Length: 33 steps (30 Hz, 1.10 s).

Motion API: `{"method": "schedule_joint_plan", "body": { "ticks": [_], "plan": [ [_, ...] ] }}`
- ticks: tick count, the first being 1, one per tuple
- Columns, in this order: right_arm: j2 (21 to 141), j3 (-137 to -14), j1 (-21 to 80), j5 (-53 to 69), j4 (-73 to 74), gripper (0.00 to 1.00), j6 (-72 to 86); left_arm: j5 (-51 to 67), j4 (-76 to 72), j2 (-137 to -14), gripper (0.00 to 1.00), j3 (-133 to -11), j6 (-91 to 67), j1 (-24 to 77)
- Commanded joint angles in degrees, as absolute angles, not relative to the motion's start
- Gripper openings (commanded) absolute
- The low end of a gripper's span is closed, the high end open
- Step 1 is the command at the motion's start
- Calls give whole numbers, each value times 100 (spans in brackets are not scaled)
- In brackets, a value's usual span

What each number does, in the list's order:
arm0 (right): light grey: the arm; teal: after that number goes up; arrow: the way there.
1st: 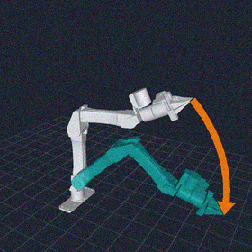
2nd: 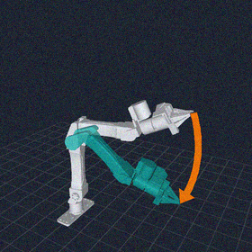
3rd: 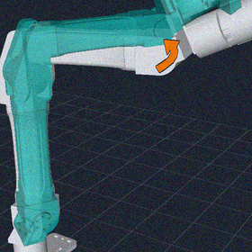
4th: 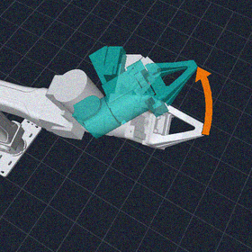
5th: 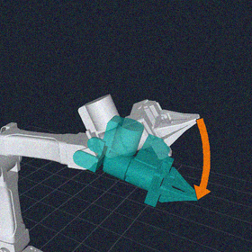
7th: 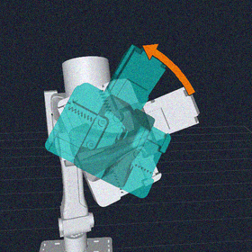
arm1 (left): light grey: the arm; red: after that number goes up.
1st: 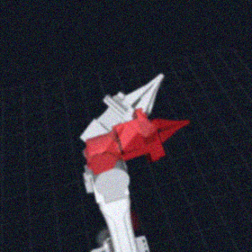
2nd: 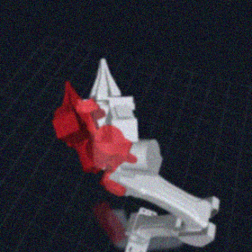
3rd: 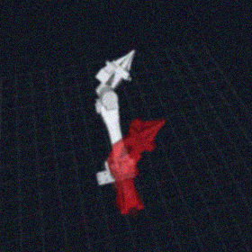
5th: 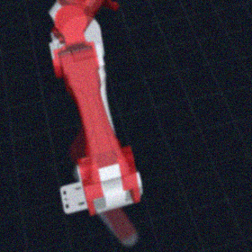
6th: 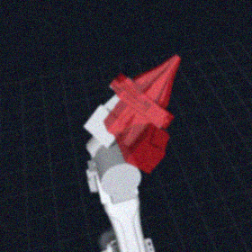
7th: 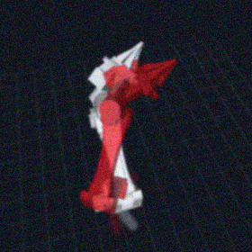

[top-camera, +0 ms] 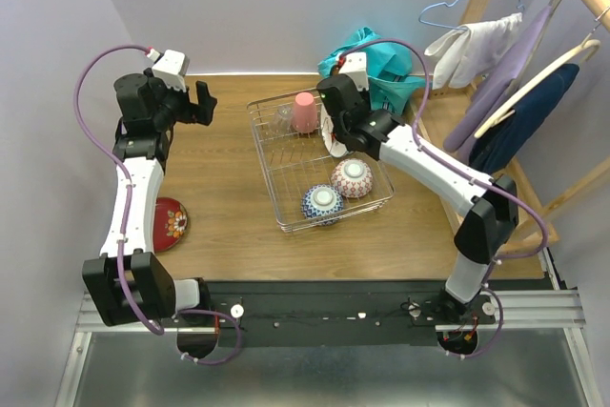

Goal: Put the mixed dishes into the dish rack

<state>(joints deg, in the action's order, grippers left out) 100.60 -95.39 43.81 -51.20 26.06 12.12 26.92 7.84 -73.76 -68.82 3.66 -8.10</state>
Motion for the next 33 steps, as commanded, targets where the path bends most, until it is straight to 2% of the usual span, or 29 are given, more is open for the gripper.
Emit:
{"method": "schedule_joint_plan", "body": {
  "ticks": [1, 16, 33],
  "plan": [
    [10545, -10186, 4412, -5494, 3435, 0, 1783, 2593, 668, -7427, 98, -6785, 272, -773],
    [11521, -11021, 4421, -4772, 4077, 0, 2285, 2417, 756, -7277, 98, -6293, 800, -765],
    [11900, -11004, 4412, -4386, 4799, 0, 3225, 2338, 756, -7233, 98, -6056, 853, -774]
  ]
}}
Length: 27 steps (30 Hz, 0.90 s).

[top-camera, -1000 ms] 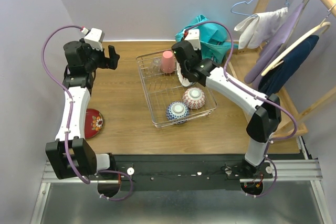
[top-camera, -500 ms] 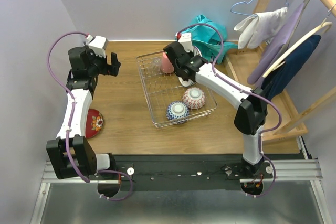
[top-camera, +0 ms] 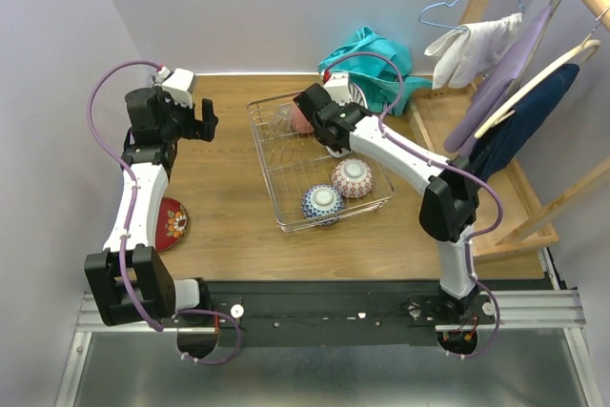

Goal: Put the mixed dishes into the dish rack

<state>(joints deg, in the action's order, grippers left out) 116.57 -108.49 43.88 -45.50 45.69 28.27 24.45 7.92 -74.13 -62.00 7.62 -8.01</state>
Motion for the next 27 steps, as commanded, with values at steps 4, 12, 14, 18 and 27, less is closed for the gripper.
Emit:
{"method": "schedule_joint_plan", "body": {
  "ticks": [4, 12, 14, 18, 27],
  "plan": [
    [12049, -11057, 4421, -4377, 4737, 0, 3199, 2320, 756, -7207, 98, -5985, 870, -782],
    [11988, -10899, 4412, -3859, 4781, 10, 3182, 2268, 809, -7224, 98, -5976, 879, -782],
    [11918, -10890, 4421, -3841, 4738, 24, 3112, 2294, 809, -7286, 98, -5994, 870, -774],
    [11760, -10925, 4412, -3710, 4650, 39, 2883, 2530, 940, -7453, 98, -6108, 765, -791],
    [11444, -11040, 4412, -3138, 5229, 47, 2540, 3076, 2616, -8208, 98, -6723, 2361, -852]
  ]
}}
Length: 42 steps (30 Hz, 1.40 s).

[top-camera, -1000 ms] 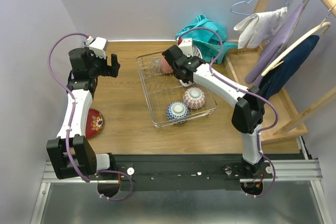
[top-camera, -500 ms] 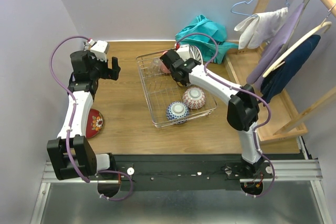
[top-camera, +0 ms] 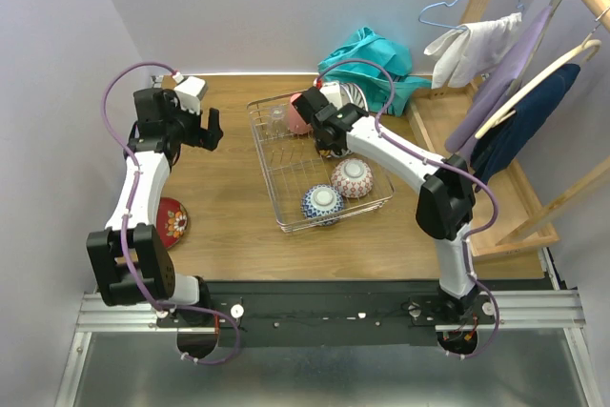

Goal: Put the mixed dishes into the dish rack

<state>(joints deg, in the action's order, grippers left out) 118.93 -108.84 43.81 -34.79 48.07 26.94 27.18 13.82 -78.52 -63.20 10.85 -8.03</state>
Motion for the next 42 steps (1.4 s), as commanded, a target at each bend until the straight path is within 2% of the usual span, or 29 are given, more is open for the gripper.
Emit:
{"method": "schedule_joint_plan", "body": {
  "ticks": [1, 11, 13, 15, 17, 19, 25, 27, 30, 32, 33, 42],
  "plan": [
    [11365, -10978, 4412, -3120, 5186, 47, 2436, 2989, 3193, -8400, 98, -6941, 2686, -896],
    [10363, -10337, 4412, -2840, 4791, 51, 2040, 2568, 6395, -9227, 98, -8243, 6141, -1994],
    [10126, -10074, 4421, -2025, 4275, 57, 1558, 2470, 7376, -9586, 97, -8742, 6816, -2249],
    [10046, -10055, 4412, -755, 4123, 58, 793, 2356, 8004, -9843, 95, -9051, 7179, -2416],
    [9897, -10020, 4412, -222, 4070, 61, 520, 2224, 8480, -10072, 91, -9220, 7399, -2487],
    [9739, -9985, 4412, 359, 4060, 63, 396, 1971, 8395, -10073, 90, -9054, 7400, -2522],
    [9598, -9861, 4412, 790, 4165, 67, 159, 1442, 7674, -10072, 86, -8447, 7813, -2522],
    [9580, -9879, 4412, 1219, 4227, 61, 44, 1511, 7629, -10239, 83, -8472, 8162, -2522],
    [9475, -9739, 4412, 1511, 4201, 61, -175, 1564, 7769, -10511, 80, -8709, 8525, -2514],
    [9457, -9554, 4412, 1486, 4149, 80, -115, 1451, 7866, -10704, 79, -8885, 8701, -2514],
    [9431, -9519, 4403, 1468, 4140, 84, -106, 1407, 7884, -10749, 79, -8938, 8753, -2522],
    [9597, -9720, 4325, 1363, 4025, 86, -123, 1389, 7620, -11083, 73, -8605, 9096, -2461]
  ]
}}
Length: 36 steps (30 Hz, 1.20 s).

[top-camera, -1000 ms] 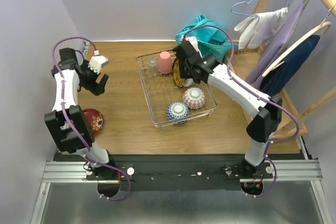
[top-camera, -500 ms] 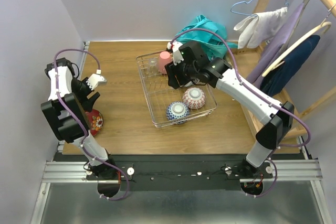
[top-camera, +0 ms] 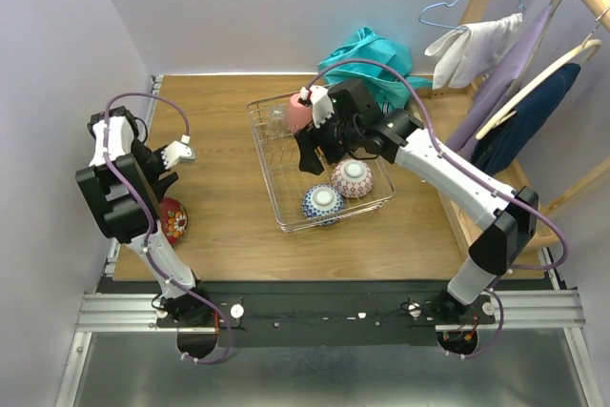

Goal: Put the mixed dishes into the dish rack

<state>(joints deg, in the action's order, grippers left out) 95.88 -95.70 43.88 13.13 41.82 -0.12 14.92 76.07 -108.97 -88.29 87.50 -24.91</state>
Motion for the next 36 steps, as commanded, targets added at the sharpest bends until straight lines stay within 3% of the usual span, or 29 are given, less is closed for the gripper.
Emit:
{"method": "schedule_joint_plan", "body": {
  "ticks": [1, 4, 12, 17, 19, 20, 23, 30, 36],
  "plan": [
    [9641, -9799, 4316, 1345, 4025, 86, -140, 1363, 7603, -11118, 73, -8535, 9105, -2444],
    [9808, -10072, 4245, 1336, 4043, 86, -176, 1301, 7419, -11188, 71, -8324, 9141, -2373],
    [9914, -10011, 4166, 1547, 4034, 86, -53, 1213, 7129, -11347, 53, -7972, 9097, -2277],
    [9949, -10037, 4166, 1336, 3990, 85, -140, 1248, 7128, -11443, 23, -7945, 8904, -2197],
    [9967, -10063, 4166, 1187, 3964, 85, -158, 1309, 7119, -11373, 19, -7876, 8894, -2188],
    [9984, -10090, 4166, 1152, 3955, 85, -184, 1318, 7128, -11269, 11, -7849, 8903, -2180],
    [9976, -10143, 4166, 1099, 3929, 85, -246, 1546, 7329, -11032, 2, -8006, 8895, -2188],
    [10115, -10230, 4166, 1230, 3902, 85, -88, 2741, 8296, -10293, 0, -9087, 8596, -2180],
    [10669, -11301, 4131, 1599, 4043, 84, 281, 3523, 8719, -9669, 0, -9405, 8236, -2171]
  ]
}}
